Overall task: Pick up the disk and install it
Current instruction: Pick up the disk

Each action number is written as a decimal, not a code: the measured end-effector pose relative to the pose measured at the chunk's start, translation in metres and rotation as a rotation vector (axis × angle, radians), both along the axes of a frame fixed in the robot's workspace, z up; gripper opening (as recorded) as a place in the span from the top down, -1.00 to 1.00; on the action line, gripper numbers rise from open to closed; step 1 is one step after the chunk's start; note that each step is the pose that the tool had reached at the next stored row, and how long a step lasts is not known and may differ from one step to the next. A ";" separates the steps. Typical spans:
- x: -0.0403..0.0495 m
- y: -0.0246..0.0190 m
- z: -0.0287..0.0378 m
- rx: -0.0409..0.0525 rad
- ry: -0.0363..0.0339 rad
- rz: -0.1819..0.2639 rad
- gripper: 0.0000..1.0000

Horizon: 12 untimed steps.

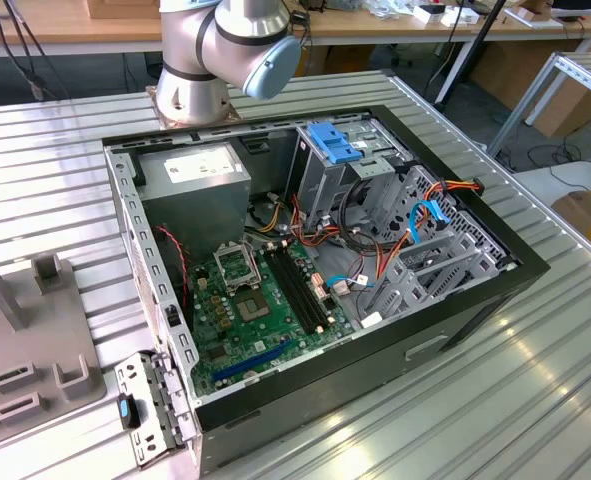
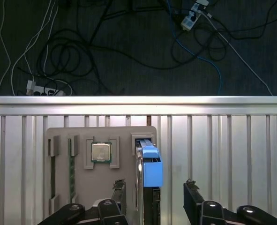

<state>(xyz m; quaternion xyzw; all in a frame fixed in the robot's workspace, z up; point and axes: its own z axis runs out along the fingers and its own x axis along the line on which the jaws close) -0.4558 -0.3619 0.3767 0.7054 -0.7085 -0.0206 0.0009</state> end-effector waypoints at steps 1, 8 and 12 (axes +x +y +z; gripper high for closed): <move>0.0000 0.0000 -0.0007 0.0000 0.0001 0.000 -0.20; 0.0000 0.0000 -0.0029 0.0000 0.0001 0.000 -0.20; 0.0000 0.0000 -0.0051 -0.0001 0.0003 0.000 -0.20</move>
